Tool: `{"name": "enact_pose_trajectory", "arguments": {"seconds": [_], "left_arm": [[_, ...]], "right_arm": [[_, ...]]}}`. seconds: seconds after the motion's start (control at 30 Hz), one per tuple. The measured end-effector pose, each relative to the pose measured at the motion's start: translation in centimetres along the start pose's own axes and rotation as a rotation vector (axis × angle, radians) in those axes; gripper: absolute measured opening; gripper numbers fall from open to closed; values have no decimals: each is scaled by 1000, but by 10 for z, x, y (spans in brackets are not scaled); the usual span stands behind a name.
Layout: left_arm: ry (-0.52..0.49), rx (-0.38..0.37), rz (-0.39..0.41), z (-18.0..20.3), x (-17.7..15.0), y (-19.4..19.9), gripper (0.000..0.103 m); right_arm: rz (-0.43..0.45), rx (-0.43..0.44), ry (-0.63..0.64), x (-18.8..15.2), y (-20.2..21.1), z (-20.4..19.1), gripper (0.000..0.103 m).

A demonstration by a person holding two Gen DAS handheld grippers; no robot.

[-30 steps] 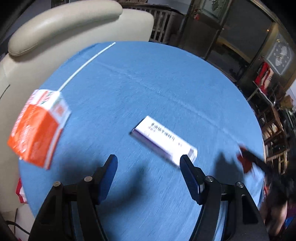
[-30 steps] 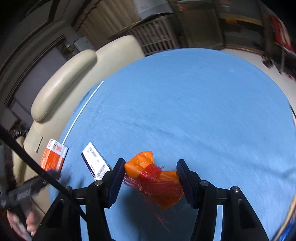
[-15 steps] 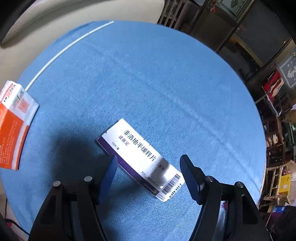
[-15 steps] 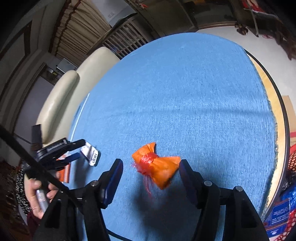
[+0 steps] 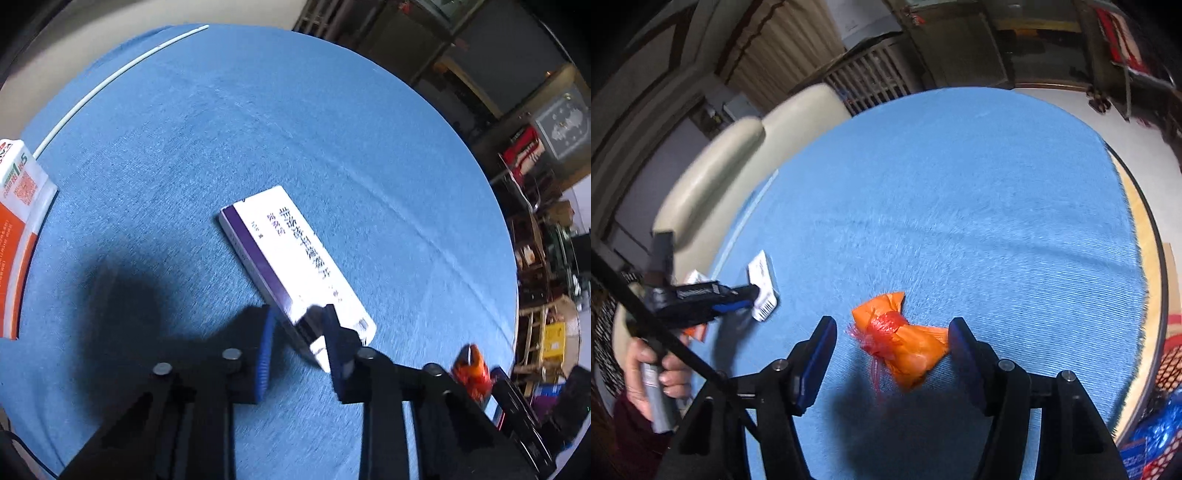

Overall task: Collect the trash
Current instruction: 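Close the right tool on the orange wrapper and lift it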

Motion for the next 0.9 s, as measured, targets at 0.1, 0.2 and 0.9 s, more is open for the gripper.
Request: {"name": "enact_pose_trajectory", "arguments": {"seconds": [0.1, 0.2, 0.9], "left_arm": [[-11, 8, -5, -9, -2, 8, 20], [-2, -13, -8, -10, 0, 12, 20], [53, 103, 19, 9, 13, -15, 68]], "right_arm": [[-13, -37, 59, -4, -10, -10, 59], [-34, -69, 97, -9, -15, -13, 41], [-38, -71, 187, -9, -30, -33, 60]]}}
Point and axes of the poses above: each gripper's, at about its wrist camera, not at the fingertips, and y roughly against the way its jaws point, z to its right, x to its top, the point moved 9 cm from there along -y, roughly the way its jaws point, and after that the axes turned 7 degrees about y, right-handed, at the moved point
